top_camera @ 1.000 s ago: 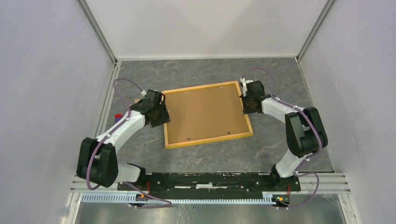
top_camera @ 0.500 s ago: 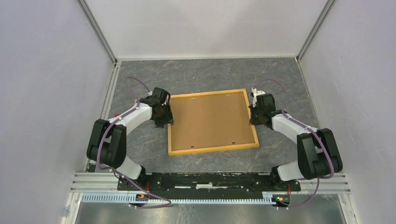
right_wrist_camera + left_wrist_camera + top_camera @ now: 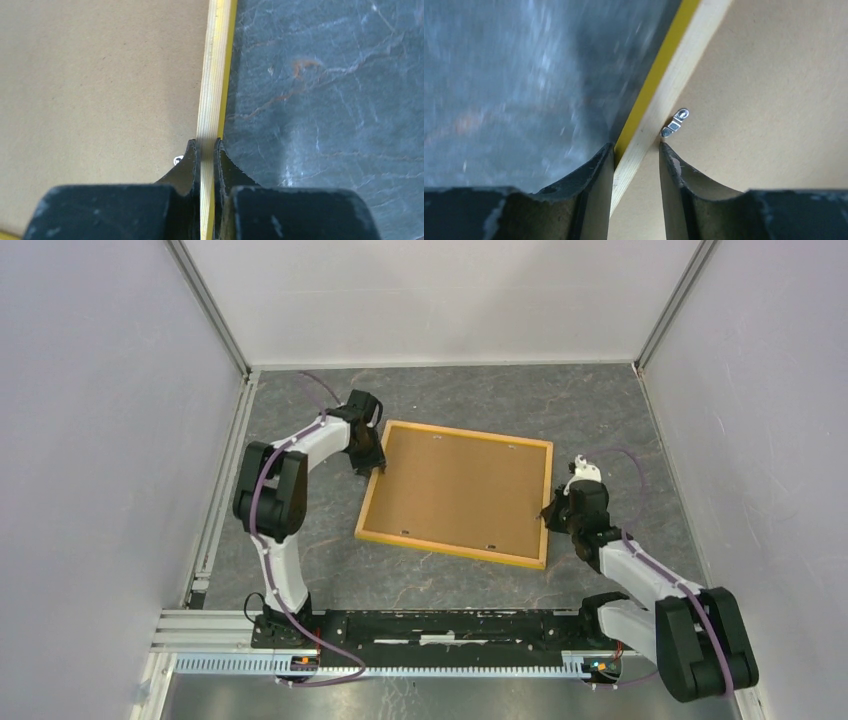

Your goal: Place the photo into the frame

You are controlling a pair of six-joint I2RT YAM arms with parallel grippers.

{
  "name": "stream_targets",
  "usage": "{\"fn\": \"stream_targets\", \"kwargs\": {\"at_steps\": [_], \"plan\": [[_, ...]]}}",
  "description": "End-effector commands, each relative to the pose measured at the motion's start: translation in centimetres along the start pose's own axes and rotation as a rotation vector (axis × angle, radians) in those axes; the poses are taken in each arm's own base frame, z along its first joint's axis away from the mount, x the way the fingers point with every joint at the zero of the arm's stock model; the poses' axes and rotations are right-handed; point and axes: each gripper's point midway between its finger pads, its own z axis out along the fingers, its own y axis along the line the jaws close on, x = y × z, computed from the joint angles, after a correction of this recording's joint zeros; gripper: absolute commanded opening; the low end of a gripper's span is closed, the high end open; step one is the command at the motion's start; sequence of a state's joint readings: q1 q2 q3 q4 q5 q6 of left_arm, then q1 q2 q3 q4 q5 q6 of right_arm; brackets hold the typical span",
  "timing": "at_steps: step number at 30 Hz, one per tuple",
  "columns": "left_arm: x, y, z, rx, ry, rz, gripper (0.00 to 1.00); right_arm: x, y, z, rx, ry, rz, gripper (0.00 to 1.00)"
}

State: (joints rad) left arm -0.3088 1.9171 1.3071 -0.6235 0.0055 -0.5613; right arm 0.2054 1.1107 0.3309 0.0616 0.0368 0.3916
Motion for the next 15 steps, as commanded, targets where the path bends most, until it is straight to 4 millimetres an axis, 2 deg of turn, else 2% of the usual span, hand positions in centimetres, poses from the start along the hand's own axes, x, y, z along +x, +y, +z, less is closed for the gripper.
{"fn": "stream_targets", "kwargs": {"at_steps": [1,3,5,7,10,15], "plan": [[-6.1,-4.4,0.3,0.069,-0.123,-0.038,0.37,5.2,1.1,-1.1,-0.083,0.115,0.12,0.07],[-8.2,-5.2,-0.9,0.065,-0.18,-0.001,0.38,5.4,1.3,-1.4,-0.11,0.097,0.126,0.11],[-9.5,-5.3,-2.6,0.04,-0.22,0.049,0.52,5.4,1.1,-1.5,-0.108,0.079,0.109,0.18],[-9.8,-5.1,-4.8,0.022,-0.261,0.086,0.61,4.9,0.5,-1.5,-0.079,0.071,0.062,0.34],[-8.2,-4.4,-8.1,0.028,-0.307,0.109,0.75,2.7,-0.7,-1.6,0.008,0.057,-0.024,0.54],[-3.1,-2.4,-13.1,0.085,-0.337,0.121,0.92,-2.7,-1.7,-1.8,0.123,-0.01,-0.139,0.77]]}}
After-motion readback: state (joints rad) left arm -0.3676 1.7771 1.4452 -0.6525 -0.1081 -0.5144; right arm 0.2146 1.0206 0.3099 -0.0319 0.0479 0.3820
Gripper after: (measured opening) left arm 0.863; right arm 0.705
